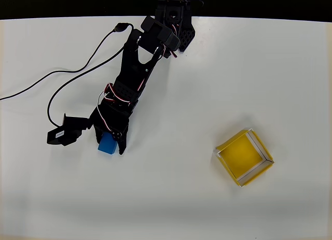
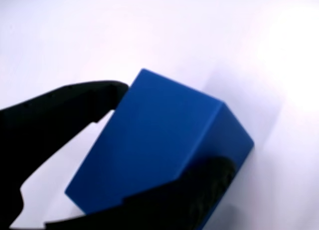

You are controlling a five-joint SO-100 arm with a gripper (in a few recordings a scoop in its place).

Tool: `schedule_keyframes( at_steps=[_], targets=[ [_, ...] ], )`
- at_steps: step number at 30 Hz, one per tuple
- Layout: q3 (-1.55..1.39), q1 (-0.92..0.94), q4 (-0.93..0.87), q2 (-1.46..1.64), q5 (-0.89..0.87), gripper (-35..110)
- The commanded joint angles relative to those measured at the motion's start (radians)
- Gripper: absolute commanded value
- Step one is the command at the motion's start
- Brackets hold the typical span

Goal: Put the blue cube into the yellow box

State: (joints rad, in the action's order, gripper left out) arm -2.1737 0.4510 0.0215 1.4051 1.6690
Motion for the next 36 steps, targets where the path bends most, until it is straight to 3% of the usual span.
schedule_keyframes(
  at_steps=[1,8,18,27,36],
  targets=[
    [-0.005,0.012,0.015,0.057,0.026,29],
    [-0.04,0.0,0.015,0.072,0.055,19],
    [-0.057,-0.083,0.084,0.238,0.106,15],
    [-0.075,-0.351,0.225,0.5,0.144,14],
    [-0.089,-0.67,0.367,0.569,0.109,14]
  ],
)
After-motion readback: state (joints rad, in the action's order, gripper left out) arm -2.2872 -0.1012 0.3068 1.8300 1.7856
